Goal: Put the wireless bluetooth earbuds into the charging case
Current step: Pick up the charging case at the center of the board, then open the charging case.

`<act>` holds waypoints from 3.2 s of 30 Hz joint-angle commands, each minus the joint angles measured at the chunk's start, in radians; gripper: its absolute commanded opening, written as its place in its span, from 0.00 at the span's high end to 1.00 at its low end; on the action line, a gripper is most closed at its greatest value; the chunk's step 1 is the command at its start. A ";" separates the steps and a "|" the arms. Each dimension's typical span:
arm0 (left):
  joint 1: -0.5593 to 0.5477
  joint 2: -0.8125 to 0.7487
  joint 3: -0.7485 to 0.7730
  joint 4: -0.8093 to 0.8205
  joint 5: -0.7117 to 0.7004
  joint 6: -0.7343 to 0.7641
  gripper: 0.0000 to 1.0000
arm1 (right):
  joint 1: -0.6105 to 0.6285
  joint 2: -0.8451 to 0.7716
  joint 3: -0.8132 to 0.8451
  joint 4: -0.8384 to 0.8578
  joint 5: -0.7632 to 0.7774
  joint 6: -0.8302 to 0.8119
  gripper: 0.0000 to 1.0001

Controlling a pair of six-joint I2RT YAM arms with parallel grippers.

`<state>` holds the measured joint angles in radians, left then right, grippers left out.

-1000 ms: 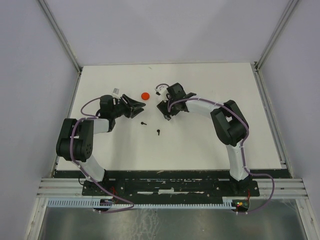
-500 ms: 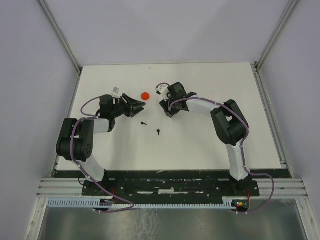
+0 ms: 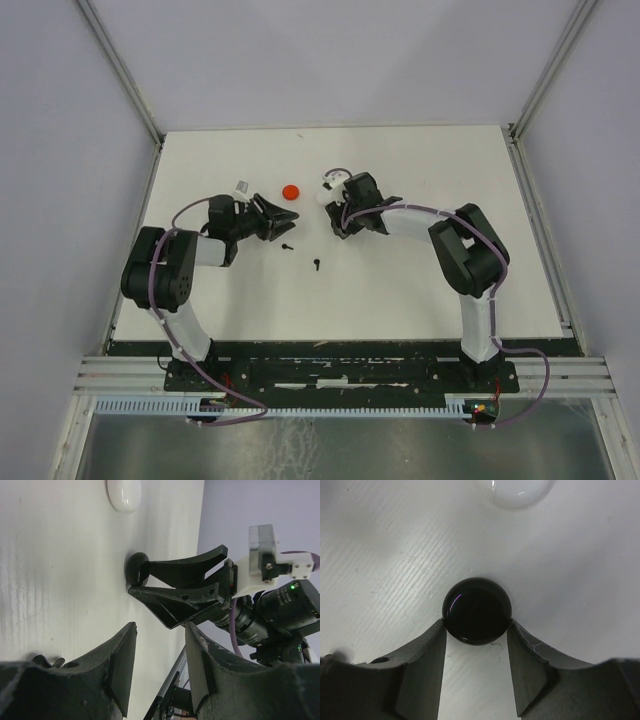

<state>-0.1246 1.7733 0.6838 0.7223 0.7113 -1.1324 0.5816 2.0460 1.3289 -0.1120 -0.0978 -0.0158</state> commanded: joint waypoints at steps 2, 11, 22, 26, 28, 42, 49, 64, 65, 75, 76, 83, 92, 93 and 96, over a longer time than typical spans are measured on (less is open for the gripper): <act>-0.045 0.052 -0.001 0.117 0.007 -0.034 0.50 | -0.003 -0.080 -0.056 0.090 -0.008 0.055 0.57; -0.104 0.125 0.040 0.144 -0.023 -0.053 0.50 | -0.002 -0.153 -0.117 0.124 -0.072 0.074 0.57; -0.142 0.187 0.070 0.191 -0.039 -0.083 0.50 | 0.010 -0.184 -0.106 0.116 -0.165 0.103 0.57; -0.150 0.191 0.081 0.200 -0.043 -0.089 0.50 | 0.022 -0.182 -0.096 0.107 -0.172 0.101 0.57; -0.154 0.193 0.087 0.200 -0.044 -0.087 0.50 | 0.028 -0.182 -0.092 0.104 -0.175 0.101 0.57; -0.178 0.194 0.092 0.201 -0.040 -0.075 0.53 | 0.049 -0.175 -0.062 0.083 -0.176 0.096 0.57; -0.187 0.178 0.081 0.202 -0.040 -0.070 0.56 | 0.049 -0.164 -0.047 0.077 -0.172 0.097 0.57; -0.185 0.186 0.074 0.249 -0.026 -0.085 0.95 | 0.047 -0.206 -0.062 0.065 -0.121 0.123 0.14; -0.186 0.184 0.074 0.249 -0.024 -0.086 0.96 | 0.046 -0.232 -0.079 0.076 -0.097 0.135 0.09; -0.167 0.185 0.061 0.365 0.048 -0.085 0.97 | 0.001 -0.452 -0.149 -0.014 0.196 0.283 0.00; -0.167 0.190 0.062 0.388 0.057 -0.091 0.97 | 0.000 -0.452 -0.137 -0.035 0.220 0.285 0.01; -0.168 0.232 0.064 0.529 0.108 -0.162 0.97 | 0.000 -0.412 -0.099 -0.075 0.223 0.277 0.00; -0.175 0.199 0.059 0.493 0.125 -0.131 0.97 | 0.001 -0.363 -0.092 -0.047 0.155 0.302 0.01; -0.176 0.197 0.061 0.487 0.127 -0.129 0.97 | 0.002 -0.357 -0.094 -0.041 0.151 0.303 0.00; -0.180 0.189 0.062 0.466 0.131 -0.115 0.97 | 0.001 -0.345 -0.091 -0.035 0.141 0.304 0.00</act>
<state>-0.2958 2.0003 0.7460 1.1618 0.8162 -1.2606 0.5804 1.6886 1.1896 -0.1898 0.0654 0.2707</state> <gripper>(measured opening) 0.259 0.995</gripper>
